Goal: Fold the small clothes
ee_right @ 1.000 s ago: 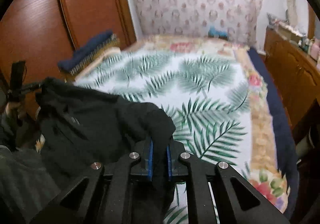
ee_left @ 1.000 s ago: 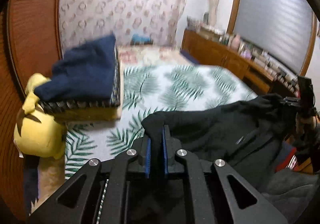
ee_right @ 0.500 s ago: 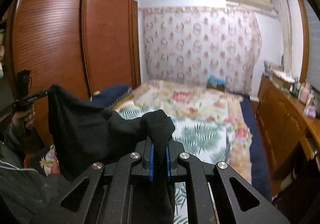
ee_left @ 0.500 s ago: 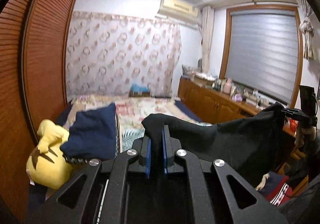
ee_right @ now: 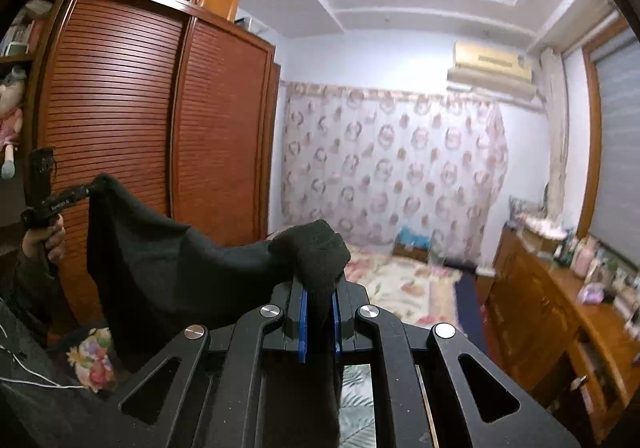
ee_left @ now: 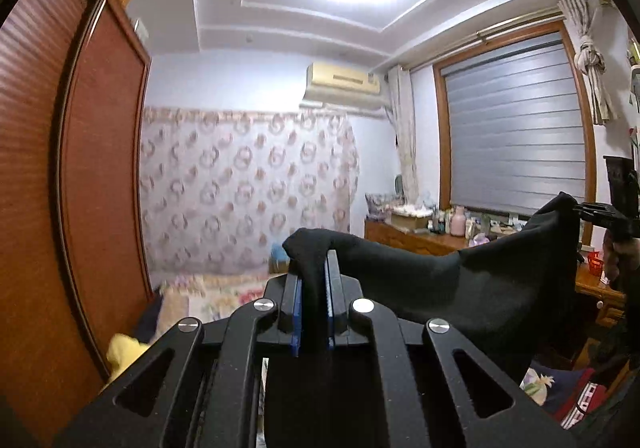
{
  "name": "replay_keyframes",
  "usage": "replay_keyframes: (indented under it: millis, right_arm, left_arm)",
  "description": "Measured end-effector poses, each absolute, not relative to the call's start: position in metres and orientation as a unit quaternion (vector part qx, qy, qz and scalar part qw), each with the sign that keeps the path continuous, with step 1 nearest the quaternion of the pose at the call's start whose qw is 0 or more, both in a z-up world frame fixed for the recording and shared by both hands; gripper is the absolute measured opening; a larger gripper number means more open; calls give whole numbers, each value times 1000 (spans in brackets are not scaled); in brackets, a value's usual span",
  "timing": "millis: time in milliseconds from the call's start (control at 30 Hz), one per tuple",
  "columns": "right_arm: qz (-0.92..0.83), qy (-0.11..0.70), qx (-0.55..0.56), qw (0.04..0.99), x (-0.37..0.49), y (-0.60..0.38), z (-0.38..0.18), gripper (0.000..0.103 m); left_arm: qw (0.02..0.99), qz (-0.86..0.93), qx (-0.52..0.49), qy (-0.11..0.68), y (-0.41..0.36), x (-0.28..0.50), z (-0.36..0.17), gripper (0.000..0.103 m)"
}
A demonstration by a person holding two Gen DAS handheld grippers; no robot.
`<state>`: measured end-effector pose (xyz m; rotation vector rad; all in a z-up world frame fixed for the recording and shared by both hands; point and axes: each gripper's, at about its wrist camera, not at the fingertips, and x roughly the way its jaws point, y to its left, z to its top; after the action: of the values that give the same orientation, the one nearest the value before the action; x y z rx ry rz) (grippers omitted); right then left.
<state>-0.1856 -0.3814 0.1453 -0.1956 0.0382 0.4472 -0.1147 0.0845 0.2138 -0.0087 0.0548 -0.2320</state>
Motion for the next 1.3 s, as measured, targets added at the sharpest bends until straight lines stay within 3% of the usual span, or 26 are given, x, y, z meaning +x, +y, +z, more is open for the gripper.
replay_keyframes:
  millis: [167, 433, 833, 1133, 1300]
  right_arm:
    - [183, 10, -111, 977, -194, -377, 139, 9]
    - [146, 47, -108, 982, -147, -344, 138, 9]
    - [131, 162, -99, 973, 39, -317, 96, 9]
    - [123, 236, -85, 960, 167, -296, 92, 9]
    - [132, 267, -80, 951, 195, -304, 89, 9]
  left_arm:
    - [992, -123, -1, 11, 79, -103, 217, 10]
    - [992, -116, 16, 47, 55, -28, 204, 10]
    - [980, -82, 46, 175, 29, 163, 95, 10]
    - [965, -65, 42, 252, 22, 237, 39, 10]
    - [955, -59, 40, 290, 21, 262, 12, 10]
